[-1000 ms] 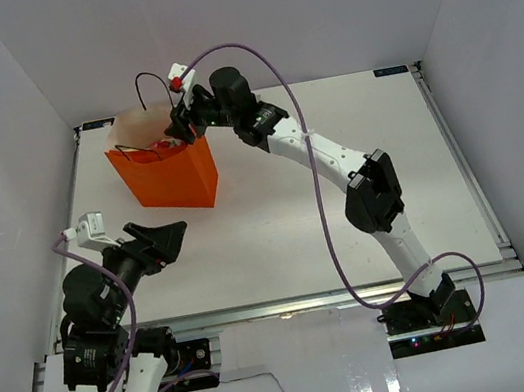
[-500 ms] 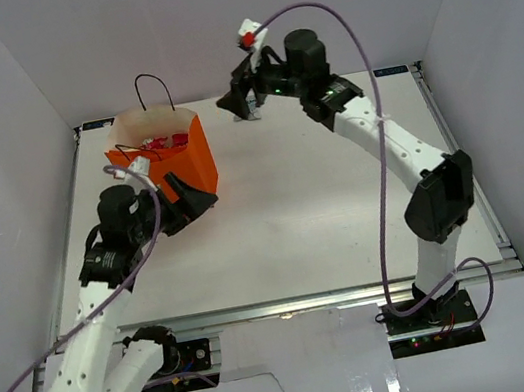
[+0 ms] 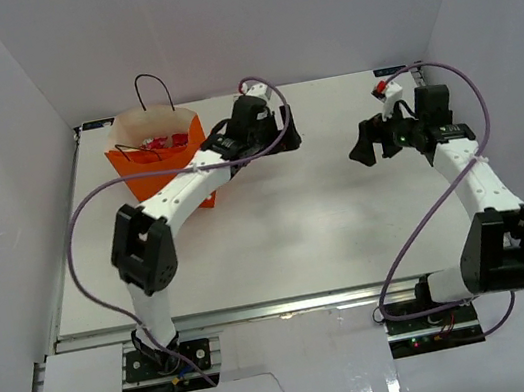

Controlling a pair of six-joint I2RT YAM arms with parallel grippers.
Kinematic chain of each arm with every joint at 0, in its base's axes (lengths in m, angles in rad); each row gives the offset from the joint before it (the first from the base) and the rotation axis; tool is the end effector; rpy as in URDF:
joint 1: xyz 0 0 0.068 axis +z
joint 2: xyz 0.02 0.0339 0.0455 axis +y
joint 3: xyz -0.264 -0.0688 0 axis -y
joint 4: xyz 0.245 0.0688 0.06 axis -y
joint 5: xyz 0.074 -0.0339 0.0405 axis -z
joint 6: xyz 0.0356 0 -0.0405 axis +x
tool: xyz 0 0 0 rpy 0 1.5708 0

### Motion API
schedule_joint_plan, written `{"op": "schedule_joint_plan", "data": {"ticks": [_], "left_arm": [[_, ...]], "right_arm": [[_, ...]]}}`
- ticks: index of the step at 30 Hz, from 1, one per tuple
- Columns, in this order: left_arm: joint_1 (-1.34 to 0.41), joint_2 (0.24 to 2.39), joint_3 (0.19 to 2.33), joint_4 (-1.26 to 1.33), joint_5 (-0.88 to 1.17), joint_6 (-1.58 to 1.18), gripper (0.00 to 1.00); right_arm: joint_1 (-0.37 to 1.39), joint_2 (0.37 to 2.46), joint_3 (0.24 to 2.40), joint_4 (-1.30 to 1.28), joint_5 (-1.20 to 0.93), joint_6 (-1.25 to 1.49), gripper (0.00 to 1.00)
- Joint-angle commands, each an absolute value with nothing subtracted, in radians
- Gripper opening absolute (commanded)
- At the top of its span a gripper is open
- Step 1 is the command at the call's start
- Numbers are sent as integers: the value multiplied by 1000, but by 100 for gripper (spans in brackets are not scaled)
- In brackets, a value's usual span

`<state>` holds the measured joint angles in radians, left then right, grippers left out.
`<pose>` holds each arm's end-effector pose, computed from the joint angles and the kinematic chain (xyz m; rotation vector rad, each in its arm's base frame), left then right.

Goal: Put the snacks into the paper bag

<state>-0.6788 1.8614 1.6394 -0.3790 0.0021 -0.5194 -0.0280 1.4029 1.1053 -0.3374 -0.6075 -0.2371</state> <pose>0.3410 -0.2752 0.3090 0.1807 2.2472 -0.6717 0.3113 0.0116 0.2981 -0.5486 2.0485 0.5109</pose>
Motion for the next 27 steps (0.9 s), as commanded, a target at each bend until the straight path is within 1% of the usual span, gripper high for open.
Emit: {"op": "schedule_joint_plan", "data": {"ticks": [1, 2, 3, 4, 5, 6, 8, 9, 11, 12, 14, 15, 16, 19, 27], "left_arm": [[-663, 2059, 1805, -310, -164, -330, 98], [-655, 2109, 1895, -293, -193, -281, 98], [-638, 2158, 1940, -270, -210, -270, 98], [-628, 2243, 1981, -256, -222, -267, 98], [-599, 2281, 2053, -236, -232, -287, 98], [-582, 2314, 2081, -223, -239, -310, 98], [-551, 2376, 2102, -169, -215, -347, 98], [-526, 2385, 2080, -70, -168, -345, 98], [-506, 2417, 2057, 44, -167, -328, 98], [-500, 2436, 2089, 98, -166, -322, 98], [-480, 2517, 2161, 112, -161, -307, 98], [-476, 2543, 2246, 112, -163, -299, 98], [-472, 2568, 2278, 120, -161, -288, 98], [-457, 2628, 2331, 189, -152, -229, 98], [-413, 2740, 2391, 232, -130, -252, 98]], "right_arm": [[-49, 1275, 1028, -353, -647, -328, 97], [-52, 1258, 1011, -357, -649, -333, 97], [-55, 1246, 994, -363, -652, -337, 97], [-55, 1223, 962, -365, -655, -339, 97], [-57, 1213, 948, -365, -655, -339, 97], [-58, 1198, 936, -364, -657, -339, 97], [-58, 1186, 905, -364, -657, -339, 97], [-58, 1177, 896, -364, -658, -339, 97], [-57, 1175, 881, -359, -658, -342, 97], [-58, 1177, 879, -359, -661, -341, 97], [-58, 1187, 879, -357, -663, -336, 97], [-58, 1192, 879, -356, -669, -334, 96], [-58, 1196, 880, -354, -675, -333, 96], [-58, 1216, 881, -345, -690, -315, 96], [-58, 1236, 882, -328, -710, -265, 94]]}}
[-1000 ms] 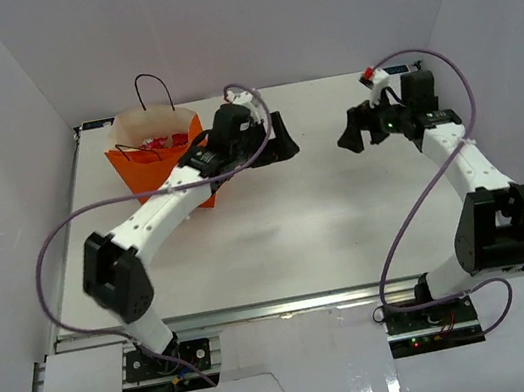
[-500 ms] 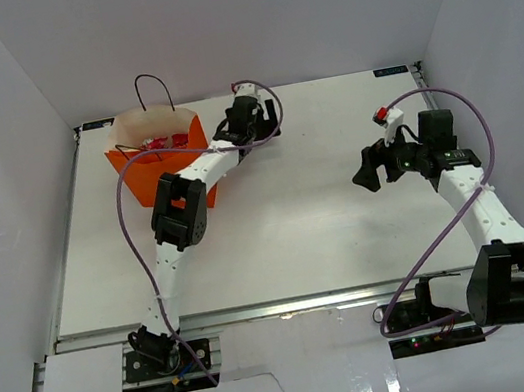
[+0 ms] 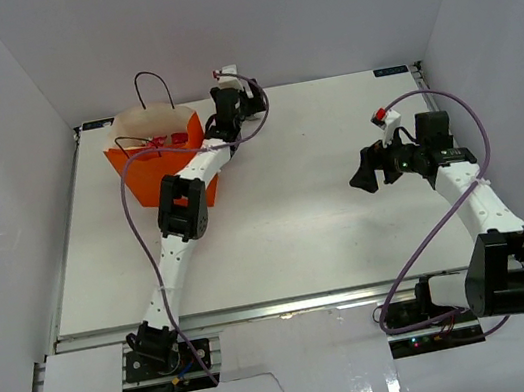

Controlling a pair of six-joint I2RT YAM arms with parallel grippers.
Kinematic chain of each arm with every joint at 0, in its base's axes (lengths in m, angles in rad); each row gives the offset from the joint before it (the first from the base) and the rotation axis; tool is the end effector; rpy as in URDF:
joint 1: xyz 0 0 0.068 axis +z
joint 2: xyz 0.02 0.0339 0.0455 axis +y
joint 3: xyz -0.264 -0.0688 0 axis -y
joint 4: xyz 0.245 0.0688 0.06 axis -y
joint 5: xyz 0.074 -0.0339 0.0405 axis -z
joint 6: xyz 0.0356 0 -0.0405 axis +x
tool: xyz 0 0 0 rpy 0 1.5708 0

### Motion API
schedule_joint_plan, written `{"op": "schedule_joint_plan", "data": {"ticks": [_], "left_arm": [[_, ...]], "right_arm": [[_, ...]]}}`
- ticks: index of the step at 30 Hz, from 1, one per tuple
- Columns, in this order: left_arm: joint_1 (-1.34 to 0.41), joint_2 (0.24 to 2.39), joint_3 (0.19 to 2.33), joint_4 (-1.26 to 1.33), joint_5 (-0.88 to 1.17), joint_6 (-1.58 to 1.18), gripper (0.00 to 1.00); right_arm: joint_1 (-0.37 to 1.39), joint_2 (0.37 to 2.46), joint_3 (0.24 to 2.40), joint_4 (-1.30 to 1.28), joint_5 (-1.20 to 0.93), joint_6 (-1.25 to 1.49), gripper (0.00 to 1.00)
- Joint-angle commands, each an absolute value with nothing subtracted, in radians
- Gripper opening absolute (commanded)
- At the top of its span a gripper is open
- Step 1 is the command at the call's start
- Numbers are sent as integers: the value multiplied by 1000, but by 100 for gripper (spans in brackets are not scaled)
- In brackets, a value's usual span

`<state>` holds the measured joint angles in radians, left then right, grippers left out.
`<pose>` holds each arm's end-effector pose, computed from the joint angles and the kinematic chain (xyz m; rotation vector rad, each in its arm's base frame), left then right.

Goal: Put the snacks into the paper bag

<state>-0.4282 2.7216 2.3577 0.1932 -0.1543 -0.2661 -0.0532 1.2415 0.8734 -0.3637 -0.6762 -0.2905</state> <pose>0.5653 -0.2520 0.1715 0.0281 1.7540 -0.3744 0.2613 0.0084 0.2631 -0.5891 2.0943 0.5807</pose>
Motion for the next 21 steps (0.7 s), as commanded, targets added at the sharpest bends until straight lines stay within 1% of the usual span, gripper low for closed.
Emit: {"op": "schedule_joint_plan", "data": {"ticks": [1, 5, 10, 16, 19, 20, 21], "left_arm": [[-414, 2762, 2399, 235, -129, -256, 98], [-414, 2792, 2411, 235, -172, -273, 96], [-414, 2809, 2405, 235, -167, -281, 85], [-414, 2772, 2317, 218, -147, -284, 77], [-414, 2754, 2286, 215, -129, -296, 69], [-414, 2749, 2283, 213, -123, -298, 63], [-416, 2741, 2276, 213, -117, -299, 61]], "right_arm": [[-58, 1236, 882, -328, -710, -265, 94], [-57, 1242, 887, -330, -715, -261, 94], [-58, 1247, 888, -331, -747, -239, 93], [-60, 1244, 891, -336, -752, -238, 92], [-58, 1246, 893, -336, -753, -235, 91], [-60, 1244, 893, -336, -752, -235, 91], [-60, 1244, 891, -337, -752, -235, 91]]}}
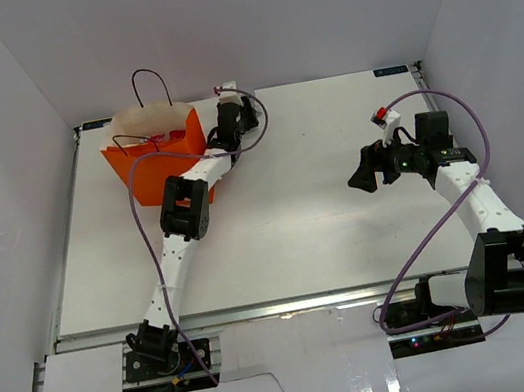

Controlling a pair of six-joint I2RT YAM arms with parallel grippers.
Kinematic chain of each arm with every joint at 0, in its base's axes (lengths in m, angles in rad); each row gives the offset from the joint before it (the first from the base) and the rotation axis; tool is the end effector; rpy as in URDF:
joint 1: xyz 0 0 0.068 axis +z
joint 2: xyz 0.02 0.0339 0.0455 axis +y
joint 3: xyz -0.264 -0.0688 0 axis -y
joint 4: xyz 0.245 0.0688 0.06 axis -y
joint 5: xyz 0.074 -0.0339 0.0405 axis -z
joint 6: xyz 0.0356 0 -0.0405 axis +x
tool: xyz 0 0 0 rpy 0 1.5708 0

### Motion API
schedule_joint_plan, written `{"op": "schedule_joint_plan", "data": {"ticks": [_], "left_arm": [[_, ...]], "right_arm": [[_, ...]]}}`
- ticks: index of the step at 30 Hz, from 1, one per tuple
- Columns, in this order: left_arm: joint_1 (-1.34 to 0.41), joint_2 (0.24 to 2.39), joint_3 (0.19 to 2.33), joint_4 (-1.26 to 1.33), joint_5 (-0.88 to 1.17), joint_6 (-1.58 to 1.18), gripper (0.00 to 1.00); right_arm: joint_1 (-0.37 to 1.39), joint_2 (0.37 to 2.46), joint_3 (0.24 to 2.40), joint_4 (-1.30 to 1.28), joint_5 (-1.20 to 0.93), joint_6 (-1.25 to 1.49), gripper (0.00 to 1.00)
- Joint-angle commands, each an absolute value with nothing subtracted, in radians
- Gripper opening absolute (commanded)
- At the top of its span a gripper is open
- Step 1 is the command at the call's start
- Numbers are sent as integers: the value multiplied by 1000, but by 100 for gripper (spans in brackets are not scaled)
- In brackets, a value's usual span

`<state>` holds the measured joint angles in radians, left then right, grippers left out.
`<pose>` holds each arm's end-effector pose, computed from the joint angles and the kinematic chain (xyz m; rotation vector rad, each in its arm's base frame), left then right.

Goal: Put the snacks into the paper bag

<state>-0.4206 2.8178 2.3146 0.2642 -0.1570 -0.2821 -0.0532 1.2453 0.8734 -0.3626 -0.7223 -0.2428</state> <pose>0.5681 -0.2480 0.1061 0.0137 1.8212 -0.3572 0.2613 0.0097 0.2630 -0.5600 2.0959 0.6591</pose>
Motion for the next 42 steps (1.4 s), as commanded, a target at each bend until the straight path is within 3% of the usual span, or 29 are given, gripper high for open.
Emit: {"op": "schedule_joint_plan", "data": {"ticks": [1, 9, 12, 16, 22, 31, 35, 40, 42], "left_arm": [[-417, 2735, 2267, 212, -100, -298, 58], [-442, 2614, 2126, 213, -23, -239, 43], [-454, 2521, 2012, 216, -2, -225, 30], [-483, 2370, 1817, 229, -2, -250, 0], [-549, 2044, 1432, 342, 74, -296, 0], [-615, 1458, 1095, 286, 124, -445, 0], [-612, 1255, 1156, 42, 20, -494, 0], [-505, 1241, 1429, -519, -158, -630, 0], [-432, 1236, 1465, -595, -172, -679, 0]], "right_arm": [[-60, 1243, 893, -339, -750, -236, 91], [-60, 1233, 885, -347, -741, -256, 91], [-60, 1230, 884, -353, -741, -267, 91], [-60, 1224, 882, -357, -744, -276, 91], [-58, 1194, 874, -360, -755, -284, 91], [-58, 1166, 877, -368, -770, -287, 91], [-58, 1164, 884, -371, -775, -285, 91], [-57, 1169, 905, -371, -785, -284, 89], [-55, 1166, 913, -374, -790, -284, 90]]}}
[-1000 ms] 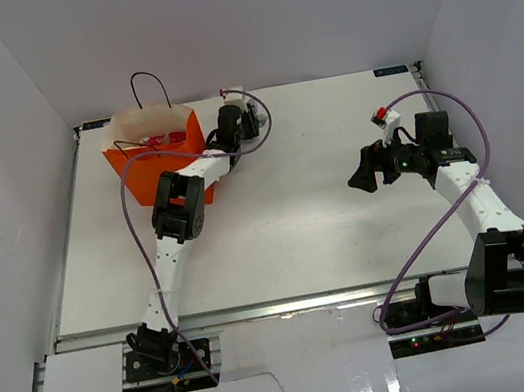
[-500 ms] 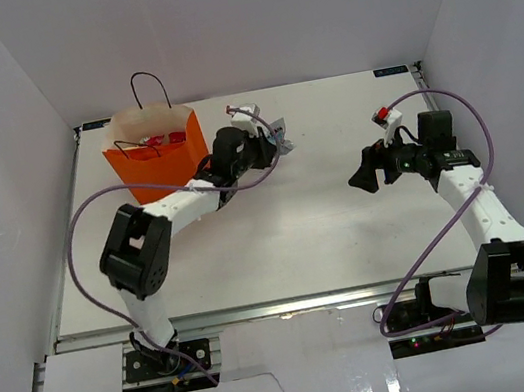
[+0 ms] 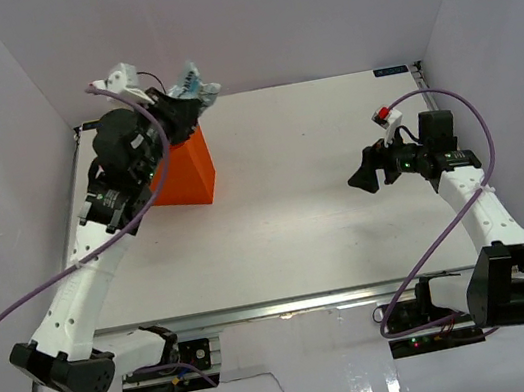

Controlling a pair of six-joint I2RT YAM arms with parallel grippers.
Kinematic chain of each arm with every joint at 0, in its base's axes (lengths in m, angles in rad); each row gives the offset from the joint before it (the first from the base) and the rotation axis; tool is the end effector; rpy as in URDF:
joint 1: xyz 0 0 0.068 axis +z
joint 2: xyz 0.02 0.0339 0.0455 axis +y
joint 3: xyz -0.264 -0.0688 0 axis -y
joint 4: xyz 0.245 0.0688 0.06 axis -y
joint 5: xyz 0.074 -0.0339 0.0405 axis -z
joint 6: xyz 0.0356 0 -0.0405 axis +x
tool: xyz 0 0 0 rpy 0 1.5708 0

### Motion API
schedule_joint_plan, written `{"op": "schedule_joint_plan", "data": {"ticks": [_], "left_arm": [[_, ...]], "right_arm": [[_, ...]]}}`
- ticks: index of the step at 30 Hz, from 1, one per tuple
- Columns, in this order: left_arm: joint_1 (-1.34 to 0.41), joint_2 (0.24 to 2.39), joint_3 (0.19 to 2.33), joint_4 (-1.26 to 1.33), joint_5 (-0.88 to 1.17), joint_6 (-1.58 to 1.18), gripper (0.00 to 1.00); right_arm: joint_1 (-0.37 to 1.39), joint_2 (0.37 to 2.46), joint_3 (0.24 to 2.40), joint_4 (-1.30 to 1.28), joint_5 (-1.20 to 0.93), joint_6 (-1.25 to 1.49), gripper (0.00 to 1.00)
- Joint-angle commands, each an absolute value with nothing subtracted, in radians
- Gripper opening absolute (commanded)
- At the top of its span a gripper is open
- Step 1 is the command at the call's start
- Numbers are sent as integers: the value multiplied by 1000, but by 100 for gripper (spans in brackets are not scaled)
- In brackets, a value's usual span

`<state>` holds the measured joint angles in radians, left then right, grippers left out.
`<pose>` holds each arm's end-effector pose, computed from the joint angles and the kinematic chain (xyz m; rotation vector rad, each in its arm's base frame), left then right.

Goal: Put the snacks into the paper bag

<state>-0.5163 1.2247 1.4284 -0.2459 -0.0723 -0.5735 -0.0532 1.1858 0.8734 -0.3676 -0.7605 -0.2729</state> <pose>0.2340 -0.1299 0.4655 -0.1056 1.6666 -0.7777 0.2510 0.0112 0.2772 -0.6204 2.0169 0.6569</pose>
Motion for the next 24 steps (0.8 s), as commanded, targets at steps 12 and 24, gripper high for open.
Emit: {"op": "schedule_joint_plan", "data": {"ticks": [12, 24], "left_arm": [[-301, 1391, 1620, -767, -356, -838, 0], [-265, 1497, 1795, -724, -232, -744, 84]], "right_arm": [[-55, 1115, 913, -413, -769, -313, 89], [-55, 1089, 943, -480, -715, -334, 94]]}}
